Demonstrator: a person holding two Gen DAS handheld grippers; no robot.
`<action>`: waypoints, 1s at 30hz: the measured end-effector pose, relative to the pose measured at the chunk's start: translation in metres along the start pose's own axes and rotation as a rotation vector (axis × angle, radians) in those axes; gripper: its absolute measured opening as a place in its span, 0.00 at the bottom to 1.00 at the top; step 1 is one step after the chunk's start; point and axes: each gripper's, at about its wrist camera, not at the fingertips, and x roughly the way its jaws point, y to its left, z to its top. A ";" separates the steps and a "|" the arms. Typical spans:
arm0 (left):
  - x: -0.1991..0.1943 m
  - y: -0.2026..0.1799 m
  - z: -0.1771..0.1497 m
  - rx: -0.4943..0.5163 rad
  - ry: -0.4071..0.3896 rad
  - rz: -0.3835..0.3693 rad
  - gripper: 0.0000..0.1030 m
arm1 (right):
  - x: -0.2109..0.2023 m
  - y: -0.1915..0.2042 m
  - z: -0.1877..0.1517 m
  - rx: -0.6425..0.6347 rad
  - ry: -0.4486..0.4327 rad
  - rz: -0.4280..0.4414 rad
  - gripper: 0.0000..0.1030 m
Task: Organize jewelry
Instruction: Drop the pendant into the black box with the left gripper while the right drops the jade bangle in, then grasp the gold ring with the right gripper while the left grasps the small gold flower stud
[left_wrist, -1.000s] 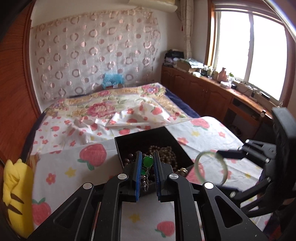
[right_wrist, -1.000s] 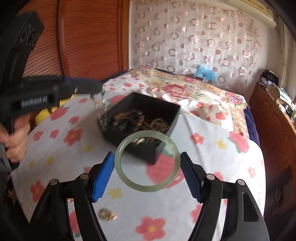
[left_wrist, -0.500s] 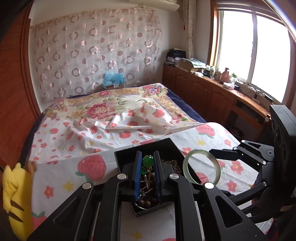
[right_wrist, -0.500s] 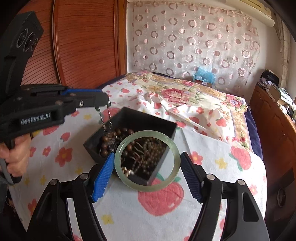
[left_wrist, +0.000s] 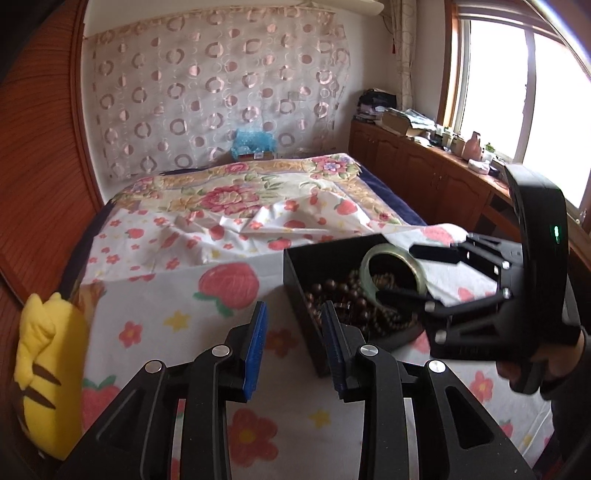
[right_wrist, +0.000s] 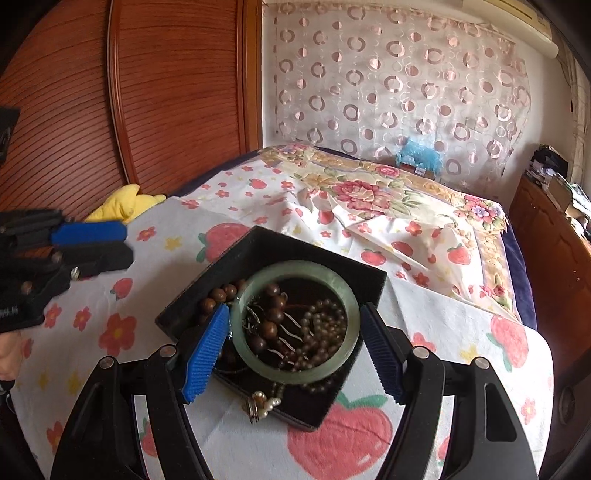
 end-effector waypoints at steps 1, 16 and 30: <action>-0.001 0.000 -0.003 0.001 0.003 -0.001 0.28 | -0.001 -0.001 0.001 0.005 -0.002 0.004 0.76; -0.021 -0.029 -0.068 0.050 0.070 -0.077 0.32 | -0.079 0.021 -0.073 -0.013 0.011 0.025 0.65; -0.036 -0.054 -0.114 0.064 0.140 -0.128 0.32 | -0.066 0.058 -0.138 -0.090 0.195 0.116 0.37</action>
